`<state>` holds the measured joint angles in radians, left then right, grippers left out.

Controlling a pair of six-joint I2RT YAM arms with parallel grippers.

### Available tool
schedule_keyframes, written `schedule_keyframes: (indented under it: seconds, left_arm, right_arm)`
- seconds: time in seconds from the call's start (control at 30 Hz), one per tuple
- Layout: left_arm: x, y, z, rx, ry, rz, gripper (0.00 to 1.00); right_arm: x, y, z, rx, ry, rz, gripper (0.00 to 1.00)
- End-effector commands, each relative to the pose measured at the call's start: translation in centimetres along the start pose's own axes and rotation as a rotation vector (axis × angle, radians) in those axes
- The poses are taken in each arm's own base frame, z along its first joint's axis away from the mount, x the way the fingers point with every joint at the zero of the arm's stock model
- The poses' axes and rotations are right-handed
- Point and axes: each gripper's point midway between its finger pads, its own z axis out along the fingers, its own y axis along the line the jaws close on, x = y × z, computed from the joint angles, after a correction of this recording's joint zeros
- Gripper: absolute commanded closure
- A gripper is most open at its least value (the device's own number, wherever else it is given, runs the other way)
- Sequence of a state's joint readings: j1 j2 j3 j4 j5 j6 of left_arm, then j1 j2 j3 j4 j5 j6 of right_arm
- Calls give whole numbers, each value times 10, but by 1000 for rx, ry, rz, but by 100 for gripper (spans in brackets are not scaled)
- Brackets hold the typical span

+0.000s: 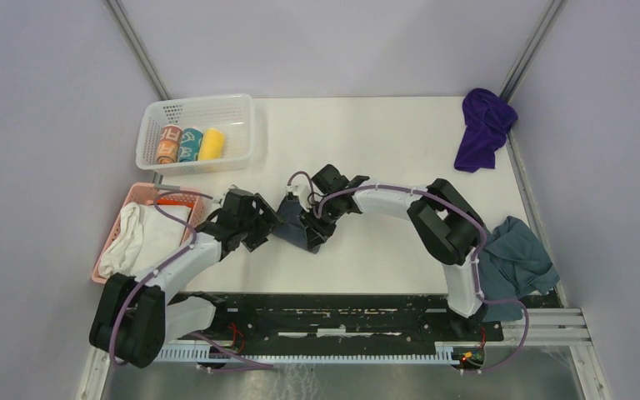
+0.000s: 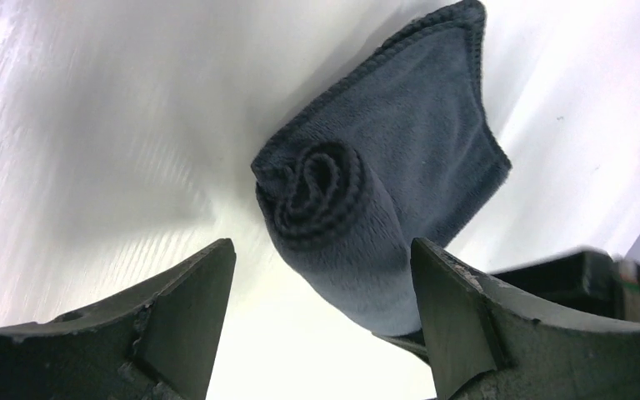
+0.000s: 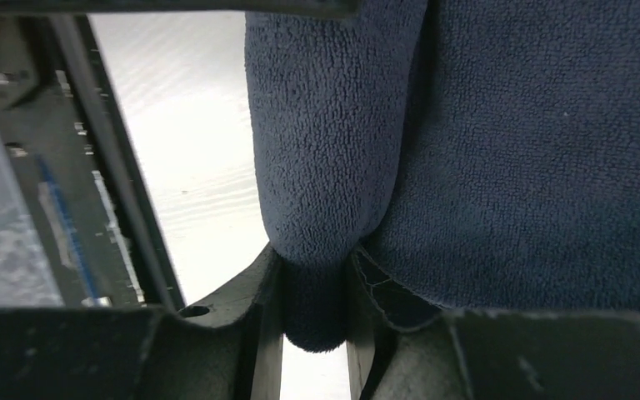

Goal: Roll the towels
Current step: Roll the towel at the center of the board.

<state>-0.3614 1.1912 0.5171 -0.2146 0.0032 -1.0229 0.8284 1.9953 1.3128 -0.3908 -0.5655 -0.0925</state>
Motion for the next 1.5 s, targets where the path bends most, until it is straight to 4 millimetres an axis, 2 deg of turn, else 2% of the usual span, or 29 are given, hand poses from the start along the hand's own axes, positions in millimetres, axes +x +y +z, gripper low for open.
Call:
schedule_keyframes:
  seconds: [0.0,0.13,0.3,0.4,0.57,0.63,0.77,0.87,1.0,1.17,1.33,1.47]
  left_arm:
    - [4,11,-18,-20,-5,-47,15]
    - [11,14,-26,6,3,-85,16]
    - [9,8,-27,55,-18,-100,15]
    - [8,6,-19,48,-13,-91,16]
    - [2,4,-2,33,-24,-67,22]
    - [3,8,4,1,-18,-63,24]
    - [8,26,13,-77,-4,-59,26]
    - [11,37,17,-114,0,-59,27]
    - [14,44,21,-152,10,-50,28]
    - [16,49,25,-178,27,-42,29]
    - [17,51,26,-187,32,-35,29]
    - [18,52,26,-191,36,-33,29]
  right_arm:
    - [11,34,2,-286,60,171,75]
    - [11,30,4,-347,91,266,76]
    - [11,24,8,-383,115,360,76]
    - [10,19,11,-383,127,407,75]
    - [15,11,16,-366,154,458,73]
    - [15,8,14,-337,151,450,71]
    - [4,-9,2,-160,74,380,53]
    - [-10,-18,-17,-22,-9,302,44]
    - [-24,-22,-47,153,-86,181,38]
    - [-37,-16,-68,346,-145,-10,36]
    - [-47,2,-67,437,-172,-195,35]
    - [-46,9,-54,443,-144,-265,34]
